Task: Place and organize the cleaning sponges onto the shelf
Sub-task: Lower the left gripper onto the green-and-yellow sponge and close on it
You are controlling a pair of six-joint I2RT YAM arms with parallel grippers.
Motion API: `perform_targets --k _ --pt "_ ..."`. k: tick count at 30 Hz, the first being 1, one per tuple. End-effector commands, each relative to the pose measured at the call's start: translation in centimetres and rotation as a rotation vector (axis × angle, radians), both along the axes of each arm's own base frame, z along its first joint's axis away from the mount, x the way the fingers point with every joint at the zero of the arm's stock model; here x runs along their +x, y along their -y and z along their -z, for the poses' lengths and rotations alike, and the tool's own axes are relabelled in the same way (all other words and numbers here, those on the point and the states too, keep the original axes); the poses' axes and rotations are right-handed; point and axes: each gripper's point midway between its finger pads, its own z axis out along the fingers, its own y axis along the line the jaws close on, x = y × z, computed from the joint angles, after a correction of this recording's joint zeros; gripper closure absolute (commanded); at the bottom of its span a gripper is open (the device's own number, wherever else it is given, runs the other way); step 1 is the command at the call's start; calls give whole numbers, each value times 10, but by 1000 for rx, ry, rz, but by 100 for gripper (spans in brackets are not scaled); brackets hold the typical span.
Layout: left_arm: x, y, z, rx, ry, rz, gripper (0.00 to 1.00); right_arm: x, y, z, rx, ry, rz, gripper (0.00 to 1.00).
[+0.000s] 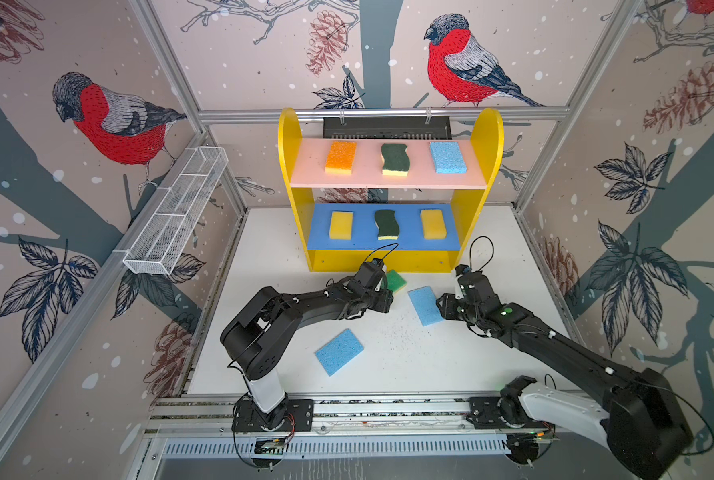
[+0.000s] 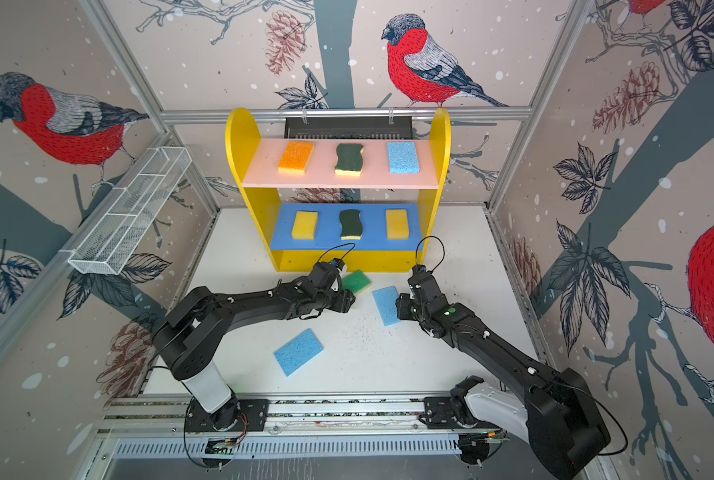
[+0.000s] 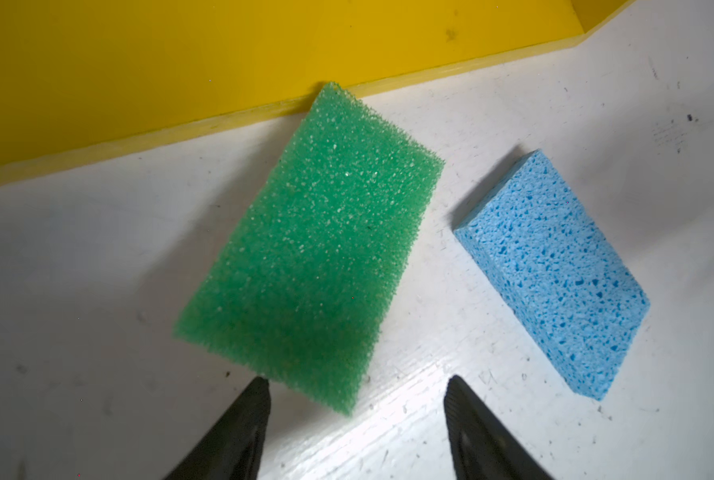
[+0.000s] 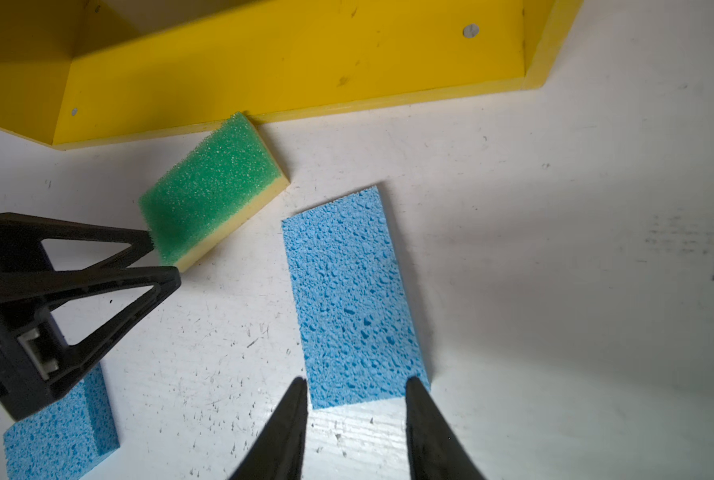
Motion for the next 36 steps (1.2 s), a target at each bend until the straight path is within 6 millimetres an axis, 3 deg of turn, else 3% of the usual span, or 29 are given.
perform_targets --k 1,8,15,30,36 --pt "2 -13 0 95 54 22 27 0 2 0 -9 3 -1 60" --pt "-3 -11 7 110 47 80 26 -1 3 0 -7 -4 4 60" --pt "-3 -14 11 148 98 145 11 -4 6 0 -5 -4 14 57" --pt "18 -29 21 197 106 179 9 -5 11 -4 -6 2 32 51" --pt "19 -25 18 176 110 238 7 -4 11 -5 -1 4 36 50"
